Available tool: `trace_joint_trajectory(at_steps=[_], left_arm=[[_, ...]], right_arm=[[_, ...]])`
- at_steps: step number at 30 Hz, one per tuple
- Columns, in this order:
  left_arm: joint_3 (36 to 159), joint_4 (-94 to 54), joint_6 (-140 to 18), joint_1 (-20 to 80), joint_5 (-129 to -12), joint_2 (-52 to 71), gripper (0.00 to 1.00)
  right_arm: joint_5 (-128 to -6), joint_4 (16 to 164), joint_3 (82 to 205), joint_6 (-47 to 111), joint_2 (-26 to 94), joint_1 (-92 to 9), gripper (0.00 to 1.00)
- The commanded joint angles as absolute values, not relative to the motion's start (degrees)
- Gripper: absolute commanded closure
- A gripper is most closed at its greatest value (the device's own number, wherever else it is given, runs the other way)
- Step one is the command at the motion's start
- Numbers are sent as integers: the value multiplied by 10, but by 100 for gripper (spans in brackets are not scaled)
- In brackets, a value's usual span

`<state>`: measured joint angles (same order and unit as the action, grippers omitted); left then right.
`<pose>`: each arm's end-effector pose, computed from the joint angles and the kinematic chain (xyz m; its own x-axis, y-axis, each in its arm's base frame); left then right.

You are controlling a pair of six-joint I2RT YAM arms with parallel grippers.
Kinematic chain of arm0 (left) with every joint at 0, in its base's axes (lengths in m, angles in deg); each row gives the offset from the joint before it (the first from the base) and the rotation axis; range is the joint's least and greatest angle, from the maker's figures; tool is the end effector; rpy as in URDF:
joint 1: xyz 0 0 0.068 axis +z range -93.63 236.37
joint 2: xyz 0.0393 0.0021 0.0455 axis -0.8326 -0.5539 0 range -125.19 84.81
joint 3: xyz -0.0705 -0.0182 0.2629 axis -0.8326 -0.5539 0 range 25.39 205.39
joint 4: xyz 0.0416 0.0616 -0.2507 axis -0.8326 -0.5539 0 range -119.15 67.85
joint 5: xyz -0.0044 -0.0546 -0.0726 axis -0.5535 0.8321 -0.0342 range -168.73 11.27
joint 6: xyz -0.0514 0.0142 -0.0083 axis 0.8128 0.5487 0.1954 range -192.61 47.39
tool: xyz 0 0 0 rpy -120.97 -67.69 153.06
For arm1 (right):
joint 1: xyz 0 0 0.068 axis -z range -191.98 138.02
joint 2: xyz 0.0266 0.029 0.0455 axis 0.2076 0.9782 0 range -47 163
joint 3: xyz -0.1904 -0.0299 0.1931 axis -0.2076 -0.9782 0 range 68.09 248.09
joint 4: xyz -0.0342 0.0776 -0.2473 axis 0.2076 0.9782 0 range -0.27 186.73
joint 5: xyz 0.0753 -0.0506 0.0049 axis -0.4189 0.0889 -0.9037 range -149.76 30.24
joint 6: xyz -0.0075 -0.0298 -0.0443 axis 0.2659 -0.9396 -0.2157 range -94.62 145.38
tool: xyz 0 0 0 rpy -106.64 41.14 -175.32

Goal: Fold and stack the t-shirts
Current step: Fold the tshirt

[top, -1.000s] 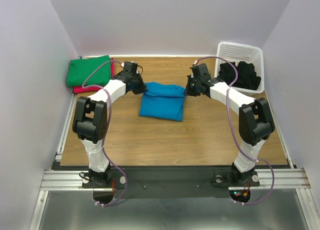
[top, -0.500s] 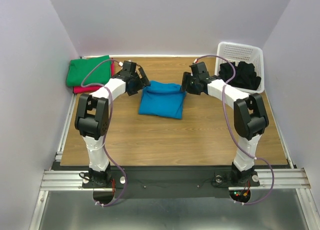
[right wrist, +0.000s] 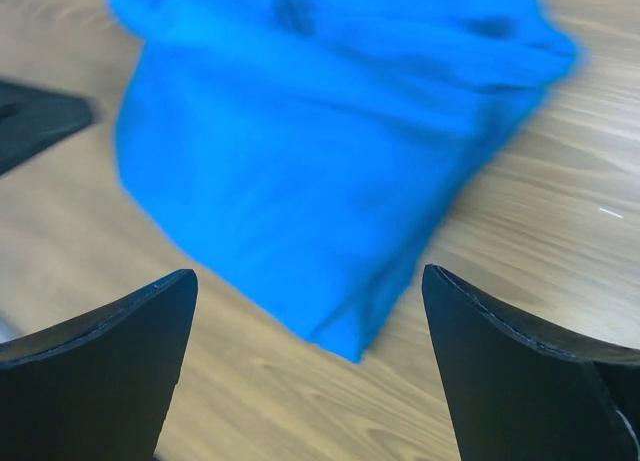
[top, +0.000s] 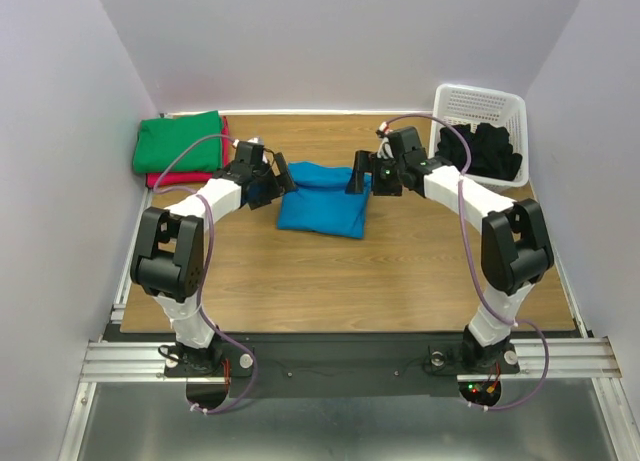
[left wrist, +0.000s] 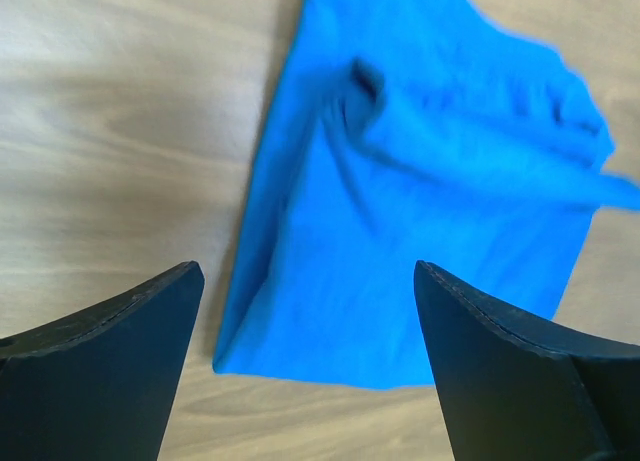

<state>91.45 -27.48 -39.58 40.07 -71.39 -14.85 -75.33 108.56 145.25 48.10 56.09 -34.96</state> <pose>0.3698 -0.1129 0.2194 -0.7093 -0.3559 -0.6085 -0.0155 0.8708 -0.4913 0.3674 0.1662 0.2412 -0.8109 0.0603 -0.5821 -0.2584 0.8555 0.4486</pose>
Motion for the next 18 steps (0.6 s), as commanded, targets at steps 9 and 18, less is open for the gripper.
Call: trace_joint_trajectory(at_steps=[9,18], left_arm=[[966,-179,-431,399,-539,-207,1],[1055,-166,-416,399,-488,-296,1]], right_arm=[[-851,1041,1562,476,666,-367,0],[-806,1038,1617,481,717,-367,0]])
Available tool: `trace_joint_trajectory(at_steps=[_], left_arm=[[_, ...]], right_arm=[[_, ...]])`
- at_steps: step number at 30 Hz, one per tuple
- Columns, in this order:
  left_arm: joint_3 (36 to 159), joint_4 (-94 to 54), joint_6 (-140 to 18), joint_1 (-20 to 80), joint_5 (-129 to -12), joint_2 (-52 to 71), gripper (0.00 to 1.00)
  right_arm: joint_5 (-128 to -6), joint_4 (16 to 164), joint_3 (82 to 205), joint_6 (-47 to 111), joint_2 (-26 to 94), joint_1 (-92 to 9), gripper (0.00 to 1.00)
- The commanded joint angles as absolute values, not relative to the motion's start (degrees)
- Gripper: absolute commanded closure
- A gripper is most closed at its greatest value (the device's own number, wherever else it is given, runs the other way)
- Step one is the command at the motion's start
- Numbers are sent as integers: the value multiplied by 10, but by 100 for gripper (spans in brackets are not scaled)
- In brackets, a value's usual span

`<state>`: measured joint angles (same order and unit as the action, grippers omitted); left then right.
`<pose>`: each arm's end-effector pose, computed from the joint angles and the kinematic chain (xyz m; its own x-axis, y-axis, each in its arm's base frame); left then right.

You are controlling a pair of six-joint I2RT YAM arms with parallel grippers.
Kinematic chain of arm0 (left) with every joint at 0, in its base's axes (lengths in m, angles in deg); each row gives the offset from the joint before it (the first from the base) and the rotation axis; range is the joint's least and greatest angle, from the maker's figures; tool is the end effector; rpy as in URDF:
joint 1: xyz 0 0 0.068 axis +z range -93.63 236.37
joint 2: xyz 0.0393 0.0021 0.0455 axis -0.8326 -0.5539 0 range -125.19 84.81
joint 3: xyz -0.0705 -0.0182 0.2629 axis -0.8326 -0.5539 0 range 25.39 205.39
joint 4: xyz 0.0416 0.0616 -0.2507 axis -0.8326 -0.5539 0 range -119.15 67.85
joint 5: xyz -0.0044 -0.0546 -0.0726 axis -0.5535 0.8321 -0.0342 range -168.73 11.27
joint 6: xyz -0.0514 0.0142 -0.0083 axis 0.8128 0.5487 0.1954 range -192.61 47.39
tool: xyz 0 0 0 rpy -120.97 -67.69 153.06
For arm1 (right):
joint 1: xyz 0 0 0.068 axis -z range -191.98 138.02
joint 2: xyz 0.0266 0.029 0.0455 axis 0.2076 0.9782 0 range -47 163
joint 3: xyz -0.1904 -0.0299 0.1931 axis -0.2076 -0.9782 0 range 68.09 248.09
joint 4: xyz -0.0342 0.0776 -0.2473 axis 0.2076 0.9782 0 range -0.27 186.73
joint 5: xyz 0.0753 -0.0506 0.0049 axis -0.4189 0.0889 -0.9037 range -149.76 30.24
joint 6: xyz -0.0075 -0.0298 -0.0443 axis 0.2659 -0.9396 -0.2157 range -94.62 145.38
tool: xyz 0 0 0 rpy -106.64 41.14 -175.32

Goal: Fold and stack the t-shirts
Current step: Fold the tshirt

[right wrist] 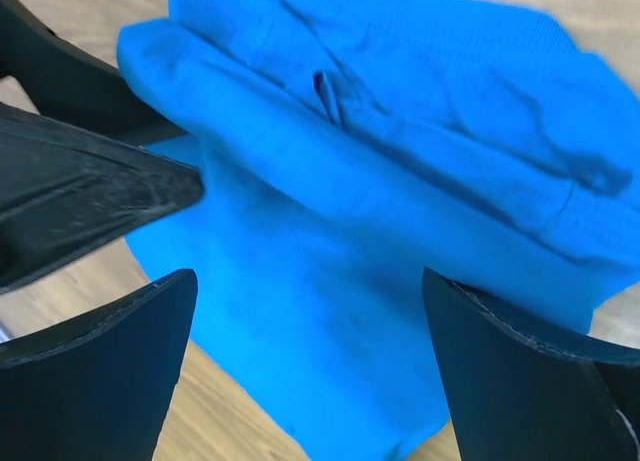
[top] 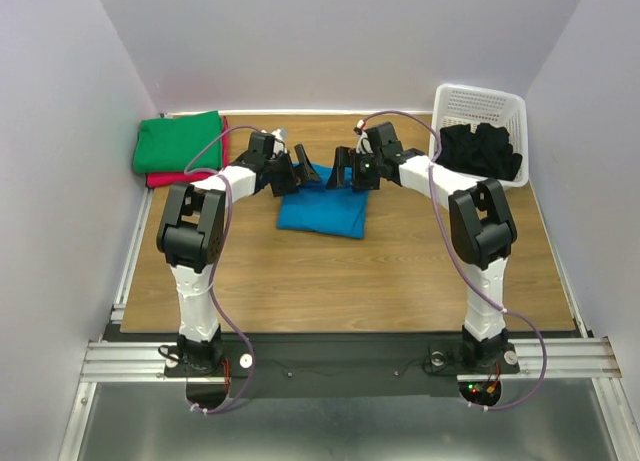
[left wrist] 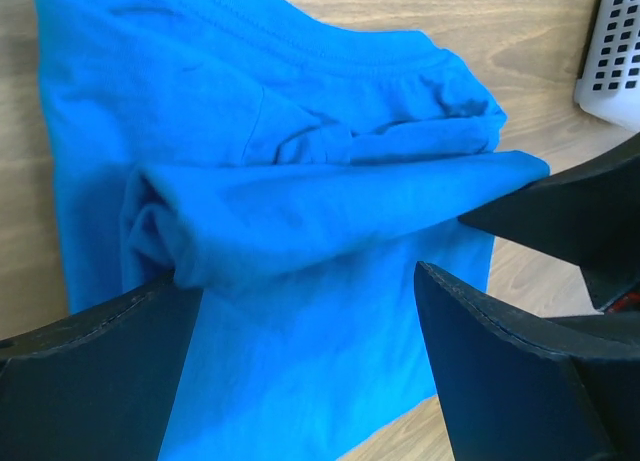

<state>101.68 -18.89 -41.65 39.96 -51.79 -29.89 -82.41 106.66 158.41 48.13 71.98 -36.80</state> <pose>0.4233 -0.1415 0.1873 -0.7859 -0.2467 -0.5671 0.2366 0.7273 -0.6443 0.4175 0.2082 0.2033 -0.8423 0.0037 -0.5391 -0.3321 0.7841 0.5243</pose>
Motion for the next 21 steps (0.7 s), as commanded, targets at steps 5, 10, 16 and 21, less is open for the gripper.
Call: trace_joint_trajectory(at_steps=[5,10,16,21], left_arm=[[1094,-160,-407,399,-473,-330,1],[1139,-161,-399,400,-460,-363,1],[1177,-163,-396,402,-466,-405,1],[1192,-189,-400,401,-489,-432,1]], right_arm=[[-795,1039,1628,473,736,-367,0],[-782,1039,1642,460,744,-367,0],[-759,1039,1663,451,764,-366,0],[-761,1040,1661,452,775,-366,0]])
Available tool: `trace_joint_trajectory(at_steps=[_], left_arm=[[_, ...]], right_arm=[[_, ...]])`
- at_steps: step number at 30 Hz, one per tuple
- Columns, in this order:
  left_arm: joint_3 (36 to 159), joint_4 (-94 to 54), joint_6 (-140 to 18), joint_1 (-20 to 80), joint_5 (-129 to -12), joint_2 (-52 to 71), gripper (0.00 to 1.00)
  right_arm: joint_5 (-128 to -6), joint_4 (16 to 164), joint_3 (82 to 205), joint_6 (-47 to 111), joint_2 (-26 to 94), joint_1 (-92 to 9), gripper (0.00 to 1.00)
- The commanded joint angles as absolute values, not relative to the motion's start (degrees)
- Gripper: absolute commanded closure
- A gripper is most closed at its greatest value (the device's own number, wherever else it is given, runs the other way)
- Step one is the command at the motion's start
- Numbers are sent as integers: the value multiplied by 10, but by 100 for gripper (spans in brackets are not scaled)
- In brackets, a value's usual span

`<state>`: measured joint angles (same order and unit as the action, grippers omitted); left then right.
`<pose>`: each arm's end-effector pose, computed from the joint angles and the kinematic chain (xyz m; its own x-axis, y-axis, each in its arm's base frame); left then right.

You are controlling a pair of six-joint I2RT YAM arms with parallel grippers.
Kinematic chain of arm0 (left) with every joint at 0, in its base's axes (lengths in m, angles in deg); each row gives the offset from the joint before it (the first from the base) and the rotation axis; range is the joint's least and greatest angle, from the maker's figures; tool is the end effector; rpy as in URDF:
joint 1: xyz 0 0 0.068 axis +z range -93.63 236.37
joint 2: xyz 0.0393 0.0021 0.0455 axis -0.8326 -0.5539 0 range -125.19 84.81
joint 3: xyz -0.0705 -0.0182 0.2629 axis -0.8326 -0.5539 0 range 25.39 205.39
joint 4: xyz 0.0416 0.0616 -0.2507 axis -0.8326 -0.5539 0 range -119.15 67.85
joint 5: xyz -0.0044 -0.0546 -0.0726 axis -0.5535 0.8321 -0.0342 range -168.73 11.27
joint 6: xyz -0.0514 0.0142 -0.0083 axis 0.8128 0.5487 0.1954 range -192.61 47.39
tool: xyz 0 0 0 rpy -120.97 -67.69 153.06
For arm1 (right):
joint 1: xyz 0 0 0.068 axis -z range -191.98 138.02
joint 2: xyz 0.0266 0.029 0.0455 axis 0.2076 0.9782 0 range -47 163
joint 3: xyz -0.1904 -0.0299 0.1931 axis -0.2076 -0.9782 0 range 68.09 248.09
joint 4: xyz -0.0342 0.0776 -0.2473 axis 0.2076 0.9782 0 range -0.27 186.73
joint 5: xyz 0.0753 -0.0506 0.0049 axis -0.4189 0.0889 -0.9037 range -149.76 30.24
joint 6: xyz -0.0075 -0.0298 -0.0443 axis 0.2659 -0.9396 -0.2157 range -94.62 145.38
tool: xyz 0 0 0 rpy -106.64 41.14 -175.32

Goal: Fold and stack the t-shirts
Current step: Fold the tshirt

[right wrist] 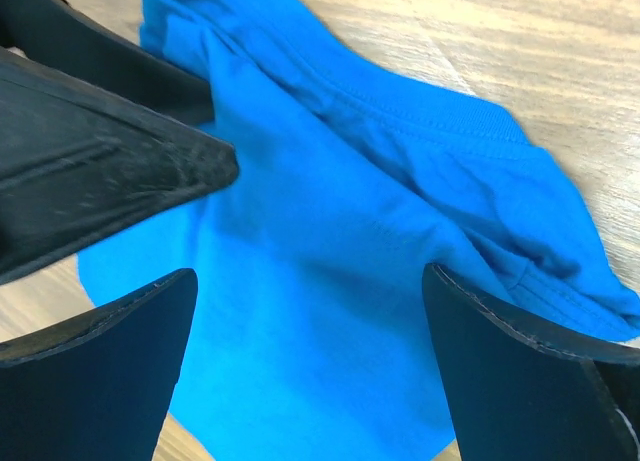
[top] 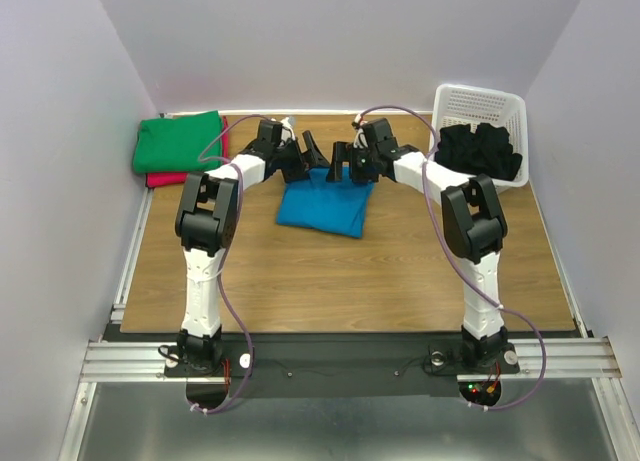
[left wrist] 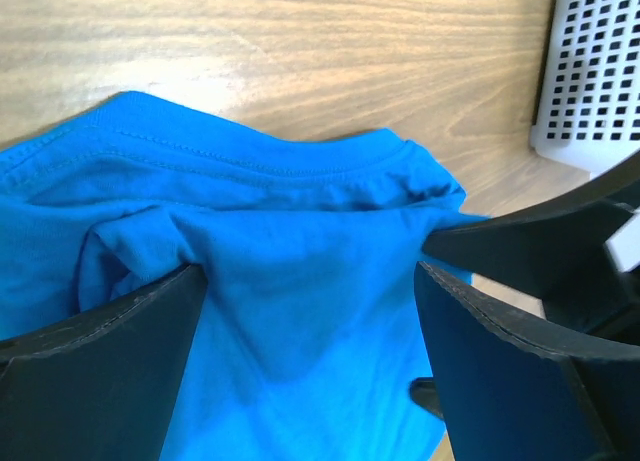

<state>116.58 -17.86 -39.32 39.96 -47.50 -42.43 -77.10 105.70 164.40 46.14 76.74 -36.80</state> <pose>0.4763 -0.1596 0.1730 -0.7867 -0.2576 -0.5610 0.2783 0.6632 -0.6948 0.4403 0.2154 0.1992 -0.7948 0.0052 -0.6069 -0.3375 0.8273 0.4491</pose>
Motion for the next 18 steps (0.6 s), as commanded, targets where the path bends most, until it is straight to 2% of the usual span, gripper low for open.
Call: trace_joint_trajectory(at_steps=[1,5,11,16,18], left_arm=[[1192,-193,-401,401,-493,-432,1],[1205,-219,-413,401,-500,-405,1],[1202,-271,-452,402,-559,-290,1],[1143,-318,-496,404,-674,-203,1],[1104,-325,-514,411,-679,-188,1]], right_arm=[[-758,1040,1661,451,776,-365,0],[-745,1042,1674,434,772,-359,0],[-736,1045,1655,415,673,-355,0],[-714,1044,1551,419,580,-355,0],[-713,1043,1503,424,540,-355,0]])
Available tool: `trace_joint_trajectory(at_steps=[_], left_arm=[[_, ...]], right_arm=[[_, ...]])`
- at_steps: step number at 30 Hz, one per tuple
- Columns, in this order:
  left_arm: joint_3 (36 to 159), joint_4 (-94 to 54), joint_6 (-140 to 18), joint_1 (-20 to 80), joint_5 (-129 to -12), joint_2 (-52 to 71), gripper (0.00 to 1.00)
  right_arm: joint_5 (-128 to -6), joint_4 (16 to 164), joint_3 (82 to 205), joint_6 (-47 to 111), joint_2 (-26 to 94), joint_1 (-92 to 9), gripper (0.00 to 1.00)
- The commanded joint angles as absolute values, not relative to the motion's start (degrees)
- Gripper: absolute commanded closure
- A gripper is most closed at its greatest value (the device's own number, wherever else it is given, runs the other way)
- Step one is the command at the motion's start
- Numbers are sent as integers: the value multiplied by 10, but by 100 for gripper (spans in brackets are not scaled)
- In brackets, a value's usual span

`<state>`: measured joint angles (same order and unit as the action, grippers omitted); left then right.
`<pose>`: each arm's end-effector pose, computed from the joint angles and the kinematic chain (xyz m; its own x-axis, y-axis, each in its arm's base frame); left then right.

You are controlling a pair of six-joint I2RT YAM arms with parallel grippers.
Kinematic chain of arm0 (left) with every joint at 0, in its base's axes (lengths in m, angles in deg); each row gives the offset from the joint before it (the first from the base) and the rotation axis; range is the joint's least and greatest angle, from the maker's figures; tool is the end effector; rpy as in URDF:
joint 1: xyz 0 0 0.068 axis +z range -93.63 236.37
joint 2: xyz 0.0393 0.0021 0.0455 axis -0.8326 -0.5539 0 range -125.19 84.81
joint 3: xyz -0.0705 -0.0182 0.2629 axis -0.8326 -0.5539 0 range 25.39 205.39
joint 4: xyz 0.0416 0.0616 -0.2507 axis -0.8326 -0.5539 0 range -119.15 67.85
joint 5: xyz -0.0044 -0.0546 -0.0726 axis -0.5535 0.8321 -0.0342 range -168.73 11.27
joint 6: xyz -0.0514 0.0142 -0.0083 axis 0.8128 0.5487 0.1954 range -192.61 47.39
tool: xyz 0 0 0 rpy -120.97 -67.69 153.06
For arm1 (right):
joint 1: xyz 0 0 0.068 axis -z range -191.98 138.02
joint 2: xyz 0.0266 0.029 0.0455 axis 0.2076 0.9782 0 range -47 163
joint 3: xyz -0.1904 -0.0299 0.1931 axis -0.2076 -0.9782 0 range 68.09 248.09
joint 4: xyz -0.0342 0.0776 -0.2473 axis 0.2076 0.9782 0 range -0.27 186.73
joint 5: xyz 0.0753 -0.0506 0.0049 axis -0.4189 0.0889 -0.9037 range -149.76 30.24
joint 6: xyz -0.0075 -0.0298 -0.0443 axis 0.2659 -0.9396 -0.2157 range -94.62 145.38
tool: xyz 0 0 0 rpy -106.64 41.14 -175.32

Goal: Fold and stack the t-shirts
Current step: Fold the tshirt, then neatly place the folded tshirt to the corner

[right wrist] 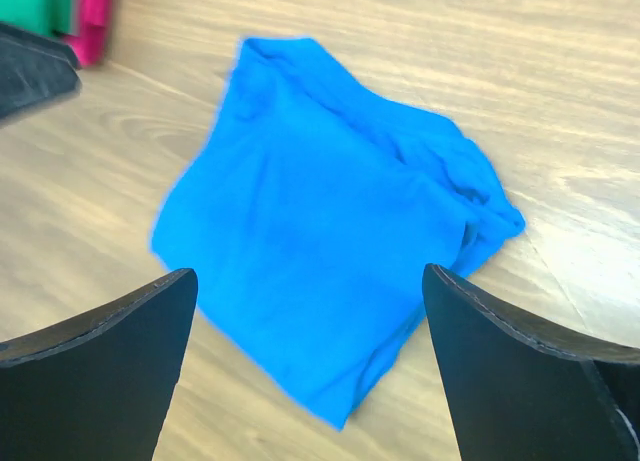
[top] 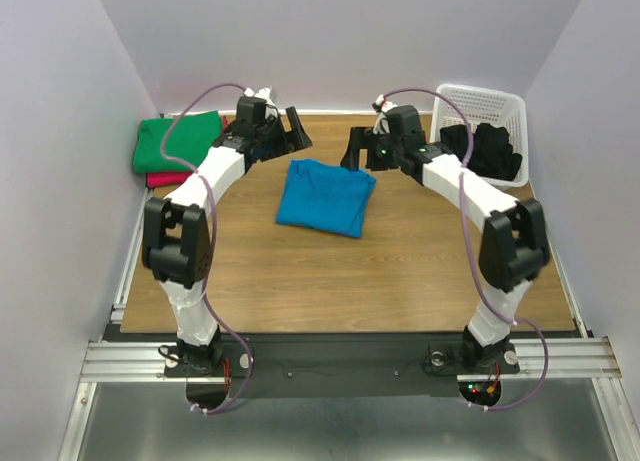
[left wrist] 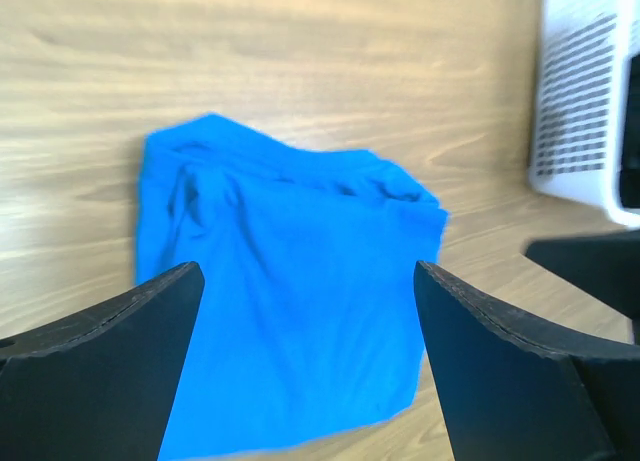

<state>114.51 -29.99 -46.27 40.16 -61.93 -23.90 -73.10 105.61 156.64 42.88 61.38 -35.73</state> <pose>0.4308 -0.1360 0.2881 -0.6242 -0.2609 -0.7364 0.2639 0.8167 -0.5131 0.4014 0.1857 0.2740 -0.6788 0.0210 -0.7340 -0.3767 0.8481 0.3726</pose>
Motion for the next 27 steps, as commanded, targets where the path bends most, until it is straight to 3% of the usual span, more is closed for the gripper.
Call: trace_joint_trajectory(at_steps=[1,11,23,26,27], left_arm=[[1099,-327,-522,411,-678,-190,1],[1095,-348,-561,409,-722,-265,2],[1077,-335,-551,374,-692,-336,18],[1053,-327,-542,355,-709,-342,24],[1049,-327,-535,342,-729,-344,30]], right_arm=[[-717,1044,1490,425,520,-355,0],[-732,1048,1412,428,427,-355,0],[-702,1057,1384,422,376,-355,0],[-697,1060,1383,421,376,-355,0],[-697,1062,1382,422,373,-355,0]])
